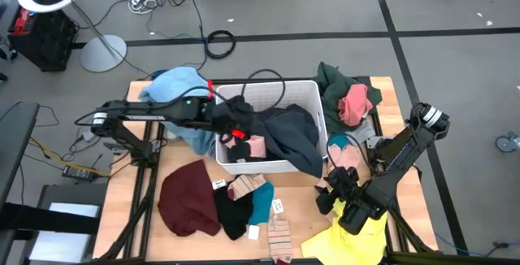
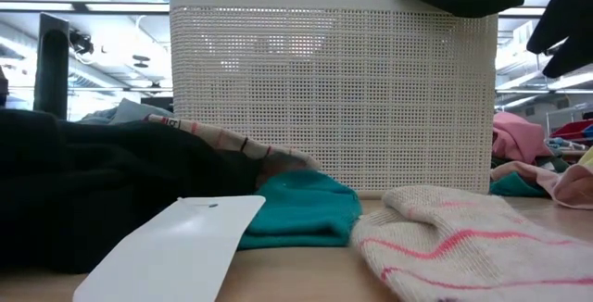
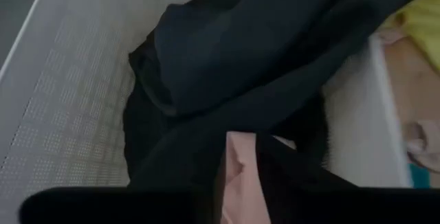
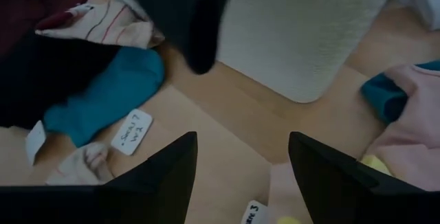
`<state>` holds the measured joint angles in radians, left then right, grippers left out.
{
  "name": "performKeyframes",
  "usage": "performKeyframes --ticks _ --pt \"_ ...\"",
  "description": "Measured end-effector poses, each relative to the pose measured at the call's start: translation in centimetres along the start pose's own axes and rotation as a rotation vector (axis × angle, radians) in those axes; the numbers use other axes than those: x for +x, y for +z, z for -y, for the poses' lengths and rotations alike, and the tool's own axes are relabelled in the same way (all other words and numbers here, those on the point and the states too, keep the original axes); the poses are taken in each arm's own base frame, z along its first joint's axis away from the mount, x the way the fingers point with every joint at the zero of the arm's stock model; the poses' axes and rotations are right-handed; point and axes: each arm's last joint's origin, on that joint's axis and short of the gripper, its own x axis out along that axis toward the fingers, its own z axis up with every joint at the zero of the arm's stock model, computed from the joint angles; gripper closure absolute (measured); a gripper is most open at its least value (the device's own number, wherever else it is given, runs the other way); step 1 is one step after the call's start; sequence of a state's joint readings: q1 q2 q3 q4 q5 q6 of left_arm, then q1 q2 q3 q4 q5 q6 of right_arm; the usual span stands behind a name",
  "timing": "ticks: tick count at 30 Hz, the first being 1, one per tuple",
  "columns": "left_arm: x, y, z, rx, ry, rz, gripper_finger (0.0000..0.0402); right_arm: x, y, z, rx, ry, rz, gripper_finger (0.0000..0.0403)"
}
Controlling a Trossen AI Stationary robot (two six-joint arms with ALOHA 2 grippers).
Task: Sort clothes
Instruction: Put the brown patterned sock into the laundry bin
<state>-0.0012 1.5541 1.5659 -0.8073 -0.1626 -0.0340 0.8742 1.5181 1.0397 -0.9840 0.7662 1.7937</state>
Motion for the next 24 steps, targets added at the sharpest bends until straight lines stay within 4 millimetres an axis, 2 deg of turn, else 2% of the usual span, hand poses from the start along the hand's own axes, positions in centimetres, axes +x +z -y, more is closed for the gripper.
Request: performKeyframes --ticks 5,10,14,20,24 --pt "0.4 -0.1 -0.2 -0.004 -0.010 -0.018 0.0288 0.0 -0.1 -0.3 -0.033 0.028 -0.005 0.0172" --pt "-1.0 -0.1 0.6 -0.006 -0.034 0.005 0.0286 0.0 -0.1 -0.4 -0.049 0.029 -0.005 0.0172" --pt "-2.5 -0.4 2.1 0.021 -0.075 0.020 0.0286 0.0 -0.1 -0.8 -0.095 0.064 -0.012 0.0173" --pt "-4.7 -1.5 4.7 0.041 -0.133 -0.014 0.0286 0.8 0.8 -3.5 -0.173 0.246 -0.034 0.0174" --pt "-6.1 -2.3 7.0 0.057 -0.150 -0.021 0.0286 2.1 1.7 -5.1 -0.245 0.332 -0.041 0.0174"
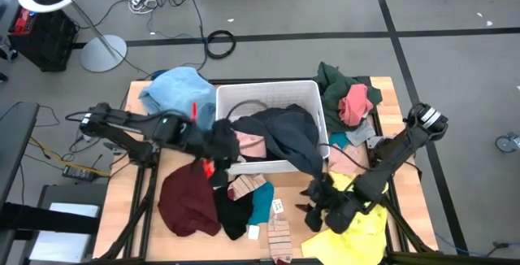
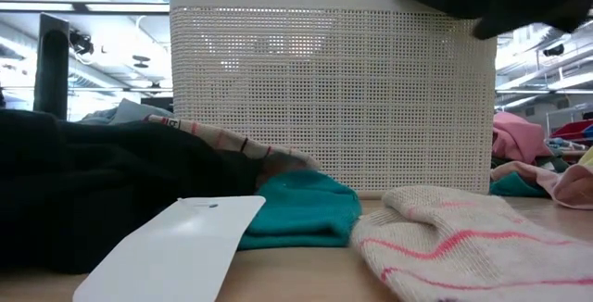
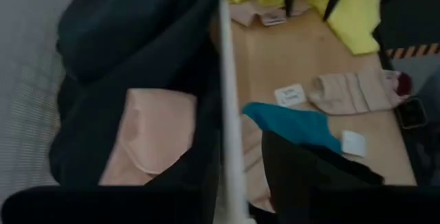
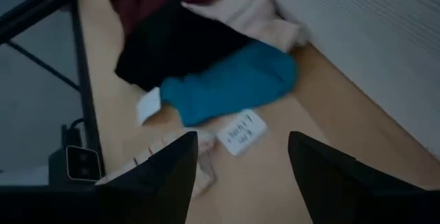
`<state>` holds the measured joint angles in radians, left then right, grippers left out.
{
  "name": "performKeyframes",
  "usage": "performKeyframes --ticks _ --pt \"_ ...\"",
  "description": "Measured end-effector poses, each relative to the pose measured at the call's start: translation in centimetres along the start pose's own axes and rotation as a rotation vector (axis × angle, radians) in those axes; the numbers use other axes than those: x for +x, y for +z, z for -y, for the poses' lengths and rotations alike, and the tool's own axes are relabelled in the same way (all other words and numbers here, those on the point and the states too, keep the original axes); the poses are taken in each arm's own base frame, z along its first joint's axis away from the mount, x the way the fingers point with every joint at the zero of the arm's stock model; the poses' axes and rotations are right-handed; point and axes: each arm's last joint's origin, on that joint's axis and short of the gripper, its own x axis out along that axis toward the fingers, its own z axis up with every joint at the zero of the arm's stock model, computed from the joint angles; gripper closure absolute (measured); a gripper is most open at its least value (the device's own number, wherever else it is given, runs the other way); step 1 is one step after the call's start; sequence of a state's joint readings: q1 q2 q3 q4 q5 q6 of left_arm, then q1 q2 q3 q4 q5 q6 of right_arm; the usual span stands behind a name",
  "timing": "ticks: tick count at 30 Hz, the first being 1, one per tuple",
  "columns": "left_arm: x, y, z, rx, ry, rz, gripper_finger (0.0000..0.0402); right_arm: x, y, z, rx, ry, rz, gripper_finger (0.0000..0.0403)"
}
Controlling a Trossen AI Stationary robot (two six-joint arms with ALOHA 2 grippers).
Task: Sort clothes
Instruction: Put the brown patterned sock into the laundry bin
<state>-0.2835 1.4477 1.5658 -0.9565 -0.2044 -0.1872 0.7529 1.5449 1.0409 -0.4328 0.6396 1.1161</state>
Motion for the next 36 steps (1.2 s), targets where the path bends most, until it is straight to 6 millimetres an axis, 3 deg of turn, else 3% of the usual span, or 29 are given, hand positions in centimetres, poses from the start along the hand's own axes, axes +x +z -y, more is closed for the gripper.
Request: performKeyframes --ticks 6,12,17,24,28,33,36 --pt "-0.5 -1.6 4.0 0.046 0.005 -0.003 0.0286 3.3 1.0 -0.1 -0.047 0.036 -0.047 0.0174" --pt "0.2 -5.6 6.1 -0.007 -0.014 0.016 0.0286 6.0 1.5 -1.2 -0.103 0.069 -0.154 0.0174" --pt "1.6 -9.4 6.4 -0.082 -0.053 0.049 0.0286 7.6 1.8 -2.0 -0.160 0.032 -0.295 0.0174" --pt "3.1 -14.3 5.3 -0.194 -0.076 0.077 0.0286 10.4 1.6 -3.5 -0.231 -0.023 -0.502 0.0174" --pt "3.6 -15.9 4.9 -0.242 -0.095 0.114 0.0286 12.5 1.0 -4.3 -0.264 -0.043 -0.576 0.0174" --pt "4.1 -16.5 4.9 -0.265 -0.121 0.155 0.0286 14.8 0.3 -4.8 -0.291 -0.075 -0.623 0.0175" --pt "4.2 -16.7 5.0 -0.276 -0.130 0.159 0.0286 15.3 0.4 -5.1 -0.311 -0.097 -0.646 0.0205"
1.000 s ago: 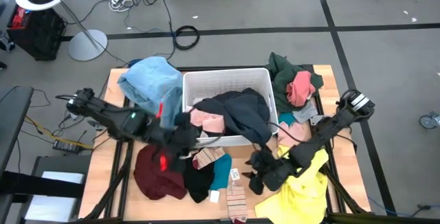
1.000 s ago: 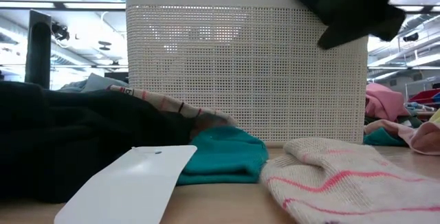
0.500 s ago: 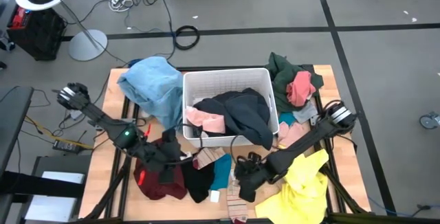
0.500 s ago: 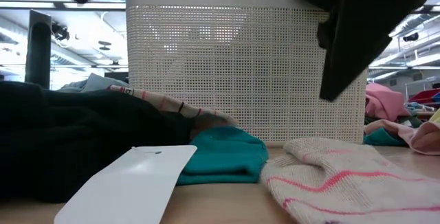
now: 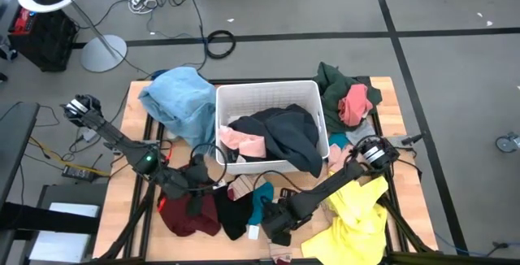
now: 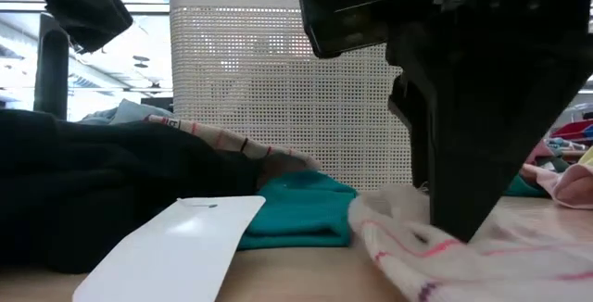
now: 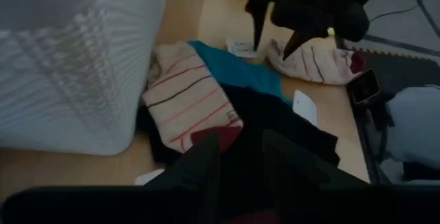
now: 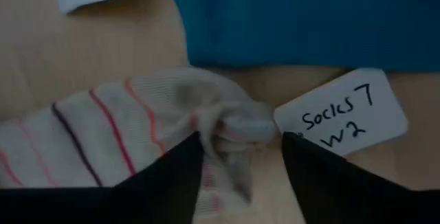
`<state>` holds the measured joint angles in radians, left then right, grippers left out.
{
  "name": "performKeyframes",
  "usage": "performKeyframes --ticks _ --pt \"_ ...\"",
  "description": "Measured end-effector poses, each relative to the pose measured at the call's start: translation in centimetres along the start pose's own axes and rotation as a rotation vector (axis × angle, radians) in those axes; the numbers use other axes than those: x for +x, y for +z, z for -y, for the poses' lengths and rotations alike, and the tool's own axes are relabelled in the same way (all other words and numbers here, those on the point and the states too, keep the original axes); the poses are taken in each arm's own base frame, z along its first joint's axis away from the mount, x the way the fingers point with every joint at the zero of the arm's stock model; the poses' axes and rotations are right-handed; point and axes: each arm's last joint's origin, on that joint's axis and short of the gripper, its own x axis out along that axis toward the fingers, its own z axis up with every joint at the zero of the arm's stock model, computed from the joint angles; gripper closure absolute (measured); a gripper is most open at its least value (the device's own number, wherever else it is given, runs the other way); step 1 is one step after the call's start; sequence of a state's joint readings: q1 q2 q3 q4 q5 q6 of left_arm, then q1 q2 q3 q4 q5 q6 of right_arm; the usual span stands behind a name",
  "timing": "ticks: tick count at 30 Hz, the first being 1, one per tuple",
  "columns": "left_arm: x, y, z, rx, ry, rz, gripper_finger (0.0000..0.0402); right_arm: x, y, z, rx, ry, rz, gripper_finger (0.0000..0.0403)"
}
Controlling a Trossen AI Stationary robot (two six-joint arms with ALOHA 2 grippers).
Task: Sort clothes
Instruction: Put the brown patterned sock into the laundry bin
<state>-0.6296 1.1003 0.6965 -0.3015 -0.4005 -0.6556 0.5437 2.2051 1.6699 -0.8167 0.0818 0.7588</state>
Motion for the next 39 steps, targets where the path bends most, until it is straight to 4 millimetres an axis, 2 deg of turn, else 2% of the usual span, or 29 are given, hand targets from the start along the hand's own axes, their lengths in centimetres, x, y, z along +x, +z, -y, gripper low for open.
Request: performKeyframes --ticks 2,5,7,11,15,18,27,32,39 --pt "0.0 -0.1 0.0 0.002 0.004 -0.005 0.0286 -0.1 0.1 0.0 -0.023 -0.015 -0.023 0.0255" --pt "0.0 -0.2 0.0 0.005 0.002 -0.011 0.0286 -0.8 0.1 0.1 -0.063 -0.042 -0.068 0.0359" --pt "0.0 -0.2 0.0 0.013 0.002 -0.014 0.0286 -2.3 -0.1 0.5 -0.074 -0.086 -0.077 0.0386" --pt "0.0 -0.3 0.0 0.028 0.008 -0.020 0.0286 -7.4 -0.4 1.0 -0.039 -0.156 -0.026 0.0382" --pt "0.0 -0.4 -0.1 0.043 0.020 -0.029 0.0286 -12.1 -0.7 1.7 -0.025 -0.182 0.067 0.0396" --pt "0.0 -0.6 -0.3 0.053 0.034 -0.047 0.0286 -16.2 -0.8 2.3 -0.014 -0.172 0.191 0.0394" --pt "-0.2 -1.3 -0.9 0.045 0.095 -0.117 0.0286 -26.1 -0.5 5.7 -0.001 -0.228 0.562 0.0399" --pt "-0.4 -2.1 -1.6 -0.011 0.164 -0.195 0.0286 -29.5 0.3 8.3 0.014 -0.320 0.711 0.0399" --pt "0.8 -5.3 -3.0 -0.153 0.157 -0.277 0.0286 -29.5 2.8 12.6 0.110 -0.428 0.698 0.0395"
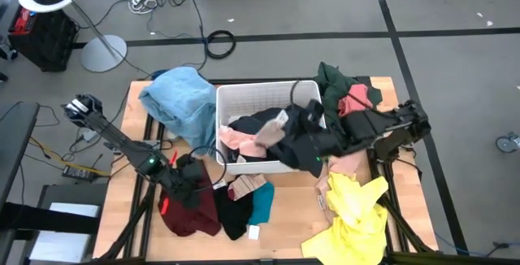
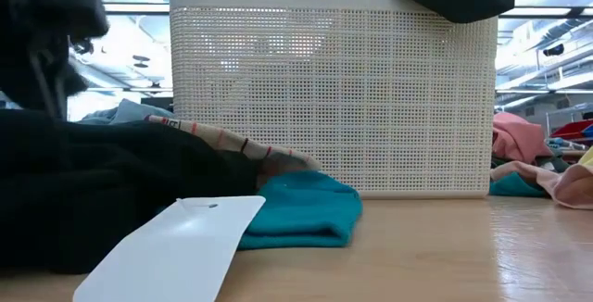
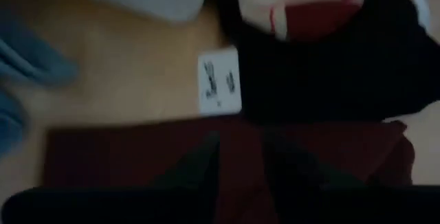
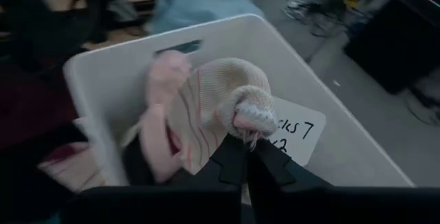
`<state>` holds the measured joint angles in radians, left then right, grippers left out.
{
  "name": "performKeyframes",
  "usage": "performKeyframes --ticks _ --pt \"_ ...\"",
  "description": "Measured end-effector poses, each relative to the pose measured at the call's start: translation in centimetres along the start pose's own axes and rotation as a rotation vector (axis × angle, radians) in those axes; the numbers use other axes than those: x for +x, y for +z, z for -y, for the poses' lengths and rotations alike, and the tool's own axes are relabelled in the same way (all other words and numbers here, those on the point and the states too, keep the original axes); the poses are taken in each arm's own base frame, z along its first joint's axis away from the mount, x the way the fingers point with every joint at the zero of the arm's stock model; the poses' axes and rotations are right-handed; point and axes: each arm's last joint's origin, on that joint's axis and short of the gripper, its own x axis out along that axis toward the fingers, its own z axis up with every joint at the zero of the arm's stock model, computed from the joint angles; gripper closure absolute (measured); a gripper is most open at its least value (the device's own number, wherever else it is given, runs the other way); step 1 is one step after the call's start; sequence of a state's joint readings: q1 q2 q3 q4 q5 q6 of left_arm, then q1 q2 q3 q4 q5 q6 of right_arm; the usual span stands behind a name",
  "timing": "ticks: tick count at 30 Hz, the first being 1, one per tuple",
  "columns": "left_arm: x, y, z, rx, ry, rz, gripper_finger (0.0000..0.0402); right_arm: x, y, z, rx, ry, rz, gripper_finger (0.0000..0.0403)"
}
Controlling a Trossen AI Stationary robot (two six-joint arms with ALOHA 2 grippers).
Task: Sort clothes
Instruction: Put the brown patterned sock into the laundry bin, then put the red underwear into the laundry bin
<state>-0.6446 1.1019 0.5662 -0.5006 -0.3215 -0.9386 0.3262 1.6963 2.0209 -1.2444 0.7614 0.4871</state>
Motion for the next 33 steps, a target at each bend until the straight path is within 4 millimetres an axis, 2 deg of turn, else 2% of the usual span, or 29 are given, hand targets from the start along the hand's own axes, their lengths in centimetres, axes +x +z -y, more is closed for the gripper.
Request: performKeyframes --ticks 7,11,14,22,24,28,33 --pt "1.8 -3.1 -1.2 -0.113 -0.047 -0.042 0.0286 3.9 0.4 2.7 0.040 -0.032 -0.104 0.0366" --pt "2.1 -4.3 -1.7 -0.157 -0.037 -0.082 0.0286 5.7 0.1 3.7 0.075 0.010 -0.184 0.0330" --pt "2.5 -5.0 -2.2 -0.187 -0.027 -0.099 0.0286 6.2 0.0 4.2 0.082 0.010 -0.214 0.0296" --pt "2.9 -5.9 -2.9 -0.245 -0.033 -0.111 0.0291 5.7 -0.5 4.7 0.052 -0.006 -0.257 0.0222" --pt "2.9 -5.9 -2.9 -0.245 -0.028 -0.114 0.0312 5.3 -0.8 4.7 0.035 -0.012 -0.281 0.0211" --pt "2.8 -5.9 -2.8 -0.238 -0.028 -0.129 0.0388 4.0 -1.5 4.7 0.012 -0.014 -0.317 0.0198" --pt "2.1 -5.3 -2.4 -0.212 0.029 -0.161 0.0399 1.9 -2.3 4.6 0.004 -0.052 -0.320 0.0201"
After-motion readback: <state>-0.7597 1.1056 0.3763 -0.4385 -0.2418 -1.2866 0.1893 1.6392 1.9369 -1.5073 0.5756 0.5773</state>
